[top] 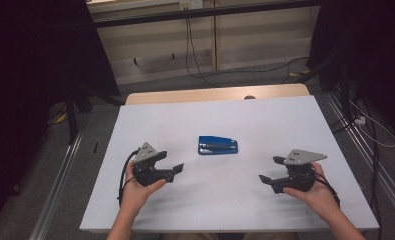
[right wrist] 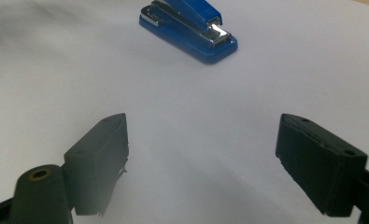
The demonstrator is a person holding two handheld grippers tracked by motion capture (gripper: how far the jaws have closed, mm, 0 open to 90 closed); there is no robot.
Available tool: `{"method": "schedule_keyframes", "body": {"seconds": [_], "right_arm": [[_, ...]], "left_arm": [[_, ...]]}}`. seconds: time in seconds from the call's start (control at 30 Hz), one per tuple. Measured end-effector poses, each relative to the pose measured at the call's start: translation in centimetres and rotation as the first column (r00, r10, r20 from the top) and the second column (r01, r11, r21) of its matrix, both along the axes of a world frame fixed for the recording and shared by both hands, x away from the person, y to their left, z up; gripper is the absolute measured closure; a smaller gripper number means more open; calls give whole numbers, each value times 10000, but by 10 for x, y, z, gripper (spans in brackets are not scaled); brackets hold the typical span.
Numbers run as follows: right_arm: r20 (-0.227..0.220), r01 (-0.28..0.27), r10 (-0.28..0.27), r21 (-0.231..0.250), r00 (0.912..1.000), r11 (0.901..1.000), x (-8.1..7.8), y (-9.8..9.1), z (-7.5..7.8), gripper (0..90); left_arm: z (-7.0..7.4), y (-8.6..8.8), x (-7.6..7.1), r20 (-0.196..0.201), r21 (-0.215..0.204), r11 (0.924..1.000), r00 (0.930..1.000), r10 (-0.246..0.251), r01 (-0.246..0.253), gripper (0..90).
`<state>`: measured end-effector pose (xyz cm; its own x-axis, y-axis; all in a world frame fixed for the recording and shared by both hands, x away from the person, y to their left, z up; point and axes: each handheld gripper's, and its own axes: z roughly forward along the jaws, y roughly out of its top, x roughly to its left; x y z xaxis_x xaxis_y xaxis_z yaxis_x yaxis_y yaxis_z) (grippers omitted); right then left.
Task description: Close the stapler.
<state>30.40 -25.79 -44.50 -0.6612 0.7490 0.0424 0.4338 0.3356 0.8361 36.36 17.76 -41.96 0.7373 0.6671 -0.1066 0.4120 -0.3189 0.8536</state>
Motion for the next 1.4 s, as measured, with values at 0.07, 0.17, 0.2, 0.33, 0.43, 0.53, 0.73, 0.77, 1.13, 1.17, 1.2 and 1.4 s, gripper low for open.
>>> {"method": "schedule_keyframes", "body": {"seconds": [0.07, 0.17, 0.2, 0.33, 0.43, 0.53, 0.73, 0.77, 1.13, 1.17, 1.2, 1.4], "right_arm": [[3, 54, -54, -86, 10000, 9999, -3, -3, -1, 171], [-4, 113, -114, -21, 9999, 9999, -5, -6, -2, 167], [-14, 140, -140, -6, 9999, 9999, -6, -7, -1, 165], [-10, 59, -59, -41, 10000, 10000, -6, -6, -2, 163], [32, -42, 42, -98, 10000, 9999, -6, -5, -3, 159], [73, -58, 59, -90, 10000, 9999, -7, -4, -2, 155], [156, -48, 50, -122, 9999, 9999, -7, -4, -1, 144], [170, -33, 35, -104, 9998, 9999, -8, -5, -1, 144], [158, 92, -93, 59, 9998, 9999, -13, -13, -1, 139], [162, 90, -91, 61, 9998, 9999, -13, -14, -1, 139], [148, 80, -81, 51, 9999, 10000, -13, -14, -1, 139], [169, 97, -98, 59, 9998, 9999, -17, -18, -1, 139]], "left_arm": [[0, 3, -2, 36, 9, 10000, 10000, -54, 54, 190], [-1, 9, -5, 70, 31, 10000, 10000, -36, 36, 175], [-1, 11, -5, 55, 10, 10000, 10000, -49, 49, 167], [-3, 19, -9, 16, 36, 10000, 10000, -34, 34, 149], [-6, 25, -12, -39, 173, 9998, 10000, -29, 29, 142], [-7, 30, -15, -139, 33, 9999, 9999, 97, -96, 124], [-7, 40, -18, -140, -93, 9995, 9994, 315, -317, 106], [-7, 42, -19, -131, -107, 9993, 9993, 345, -346, 105], [-8, 48, -27, -148, -286, 9991, 9994, 308, -312, 92], [-8, 49, -27, -144, -291, 9990, 9993, 338, -342, 91], [-8, 50, -27, -165, -279, 9989, 9992, 370, -374, 90], [-9, 55, -27, -179, -305, 9988, 9991, 383, -388, 76]]}}
